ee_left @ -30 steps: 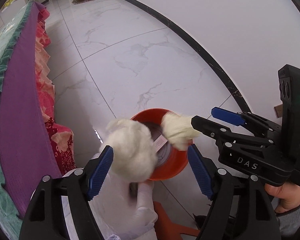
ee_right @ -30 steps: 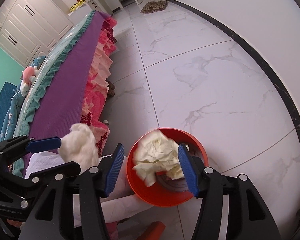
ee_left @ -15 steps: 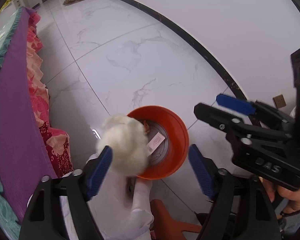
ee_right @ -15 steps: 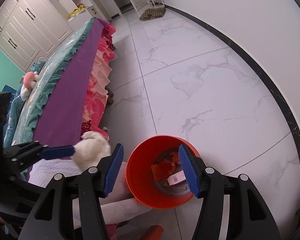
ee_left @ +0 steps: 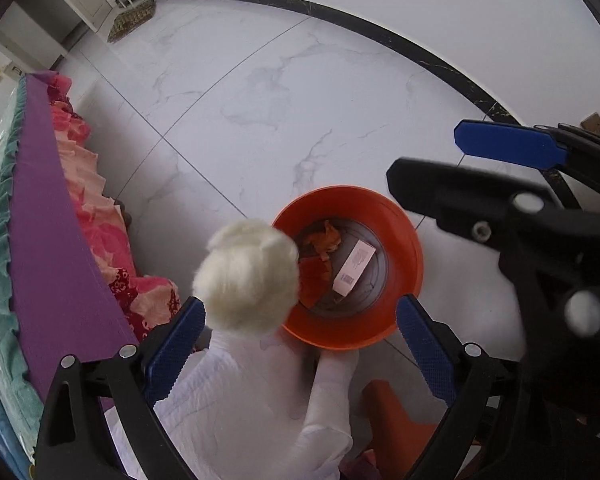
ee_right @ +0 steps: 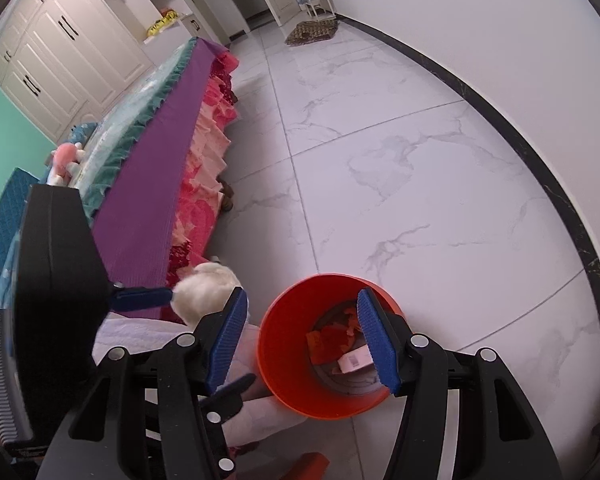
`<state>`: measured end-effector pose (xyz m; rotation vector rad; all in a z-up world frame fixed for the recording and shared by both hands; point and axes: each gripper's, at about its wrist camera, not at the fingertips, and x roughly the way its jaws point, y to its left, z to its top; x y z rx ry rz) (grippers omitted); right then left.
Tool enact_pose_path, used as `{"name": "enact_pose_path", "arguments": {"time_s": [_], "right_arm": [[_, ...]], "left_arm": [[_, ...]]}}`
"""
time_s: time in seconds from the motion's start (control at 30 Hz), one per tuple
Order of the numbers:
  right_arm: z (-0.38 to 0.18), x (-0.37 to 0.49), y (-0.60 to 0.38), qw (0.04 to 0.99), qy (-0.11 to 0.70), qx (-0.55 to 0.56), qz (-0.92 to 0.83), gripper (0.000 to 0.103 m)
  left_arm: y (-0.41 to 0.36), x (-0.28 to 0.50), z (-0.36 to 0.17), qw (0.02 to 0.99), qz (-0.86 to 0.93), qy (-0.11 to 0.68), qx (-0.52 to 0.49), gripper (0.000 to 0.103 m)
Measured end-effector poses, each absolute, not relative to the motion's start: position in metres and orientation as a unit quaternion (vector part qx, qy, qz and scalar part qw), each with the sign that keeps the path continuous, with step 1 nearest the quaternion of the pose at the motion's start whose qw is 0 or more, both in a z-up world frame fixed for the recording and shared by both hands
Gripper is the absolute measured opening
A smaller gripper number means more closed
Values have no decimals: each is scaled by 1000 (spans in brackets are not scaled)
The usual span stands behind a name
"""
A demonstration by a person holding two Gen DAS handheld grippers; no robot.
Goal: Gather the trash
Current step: 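Open both tools over the orange bucket, dropping paper and cotton, then move both open tools from the bucket back over the bed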
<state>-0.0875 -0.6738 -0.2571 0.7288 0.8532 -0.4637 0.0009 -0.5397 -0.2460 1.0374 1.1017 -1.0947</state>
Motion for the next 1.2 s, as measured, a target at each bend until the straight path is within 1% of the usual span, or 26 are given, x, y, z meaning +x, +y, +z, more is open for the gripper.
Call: {"name": "enact_pose_path", "arguments": {"time_s": [0.07,0.17,0.27,0.4,0.53,0.73,0.97,1.2], "right_arm": [[-259,-88,-674,820,403,343,-217,58],[-262,-88,-674,818,410,340,-219,58],[-265,-88,-674,816,414,340,-219,58],[-263,-91,-674,817,409,344,-215,58],[-260,-89,-672,822,407,339,-209,58],[-247,-90,-671,826,400,334,-215,58],[-214,-83,-653,842,390,311,-207,58],[-170,-64,-621,866,375,276,-181,58]], "left_arm": [[-540,8,-246,579,-486,515,404,95],[-540,4,-244,591,-476,493,426,95],[-539,6,-240,581,-488,511,404,95],[-539,4,-238,581,-491,505,408,95],[-540,6,-241,579,-489,519,396,95],[-535,11,-232,588,-485,519,386,95],[-506,27,-195,628,-476,502,357,95],[-453,55,-150,688,-445,477,318,95]]}}
